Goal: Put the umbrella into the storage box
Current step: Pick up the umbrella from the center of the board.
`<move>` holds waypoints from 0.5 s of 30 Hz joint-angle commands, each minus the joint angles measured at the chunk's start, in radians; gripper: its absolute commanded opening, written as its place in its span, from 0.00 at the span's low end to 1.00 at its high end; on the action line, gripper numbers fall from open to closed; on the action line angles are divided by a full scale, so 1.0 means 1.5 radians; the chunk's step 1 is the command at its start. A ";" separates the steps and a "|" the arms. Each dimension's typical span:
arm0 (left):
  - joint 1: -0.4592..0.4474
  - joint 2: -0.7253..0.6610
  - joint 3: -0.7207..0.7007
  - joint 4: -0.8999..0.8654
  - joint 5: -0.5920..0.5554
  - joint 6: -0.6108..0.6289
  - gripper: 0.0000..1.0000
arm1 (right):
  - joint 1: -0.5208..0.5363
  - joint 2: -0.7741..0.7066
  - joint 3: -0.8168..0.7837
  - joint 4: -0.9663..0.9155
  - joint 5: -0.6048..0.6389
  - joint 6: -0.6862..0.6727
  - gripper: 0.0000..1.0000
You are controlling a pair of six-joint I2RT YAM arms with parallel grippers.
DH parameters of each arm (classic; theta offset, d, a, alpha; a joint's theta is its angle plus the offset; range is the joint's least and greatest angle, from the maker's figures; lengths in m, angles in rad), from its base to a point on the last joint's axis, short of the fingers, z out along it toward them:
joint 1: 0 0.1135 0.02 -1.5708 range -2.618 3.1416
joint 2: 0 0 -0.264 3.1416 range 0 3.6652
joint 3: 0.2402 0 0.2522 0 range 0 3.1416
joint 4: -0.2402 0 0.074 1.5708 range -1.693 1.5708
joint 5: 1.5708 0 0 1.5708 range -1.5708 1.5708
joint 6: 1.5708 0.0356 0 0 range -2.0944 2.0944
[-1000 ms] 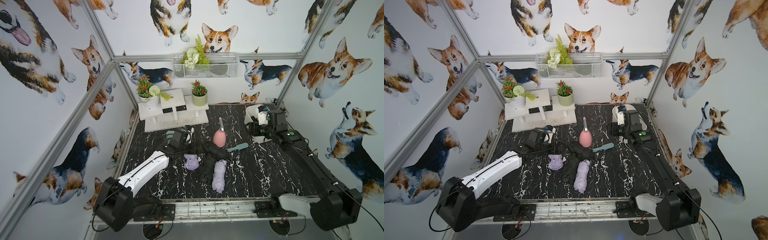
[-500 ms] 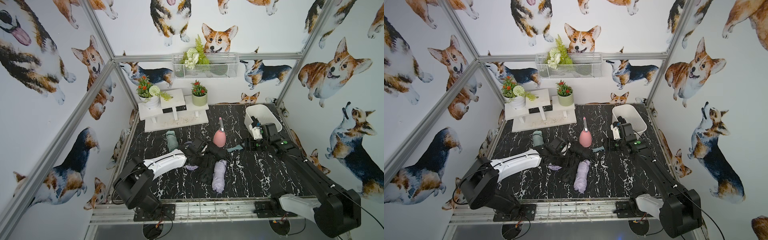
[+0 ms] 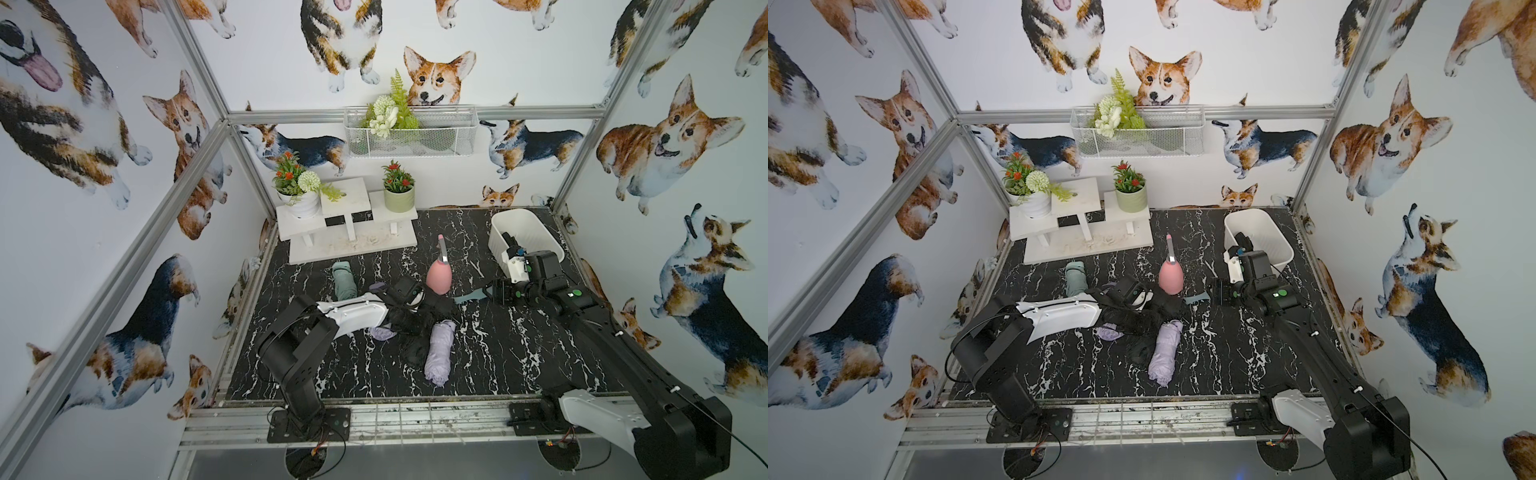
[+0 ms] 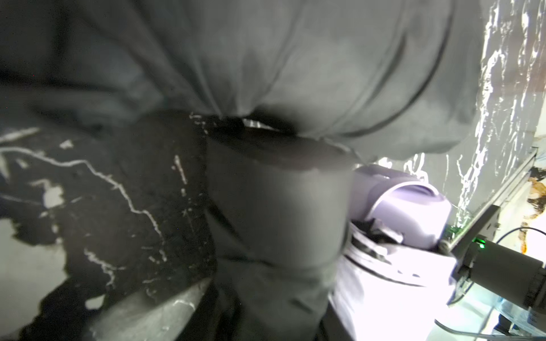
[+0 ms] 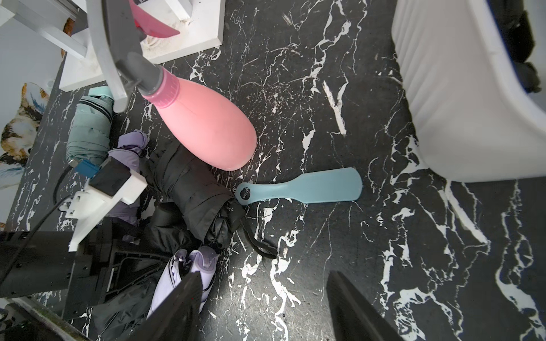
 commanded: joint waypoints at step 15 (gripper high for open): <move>0.079 -0.263 -0.054 -0.084 0.039 0.004 0.10 | 0.002 -0.085 -0.123 0.255 -0.068 -0.080 0.64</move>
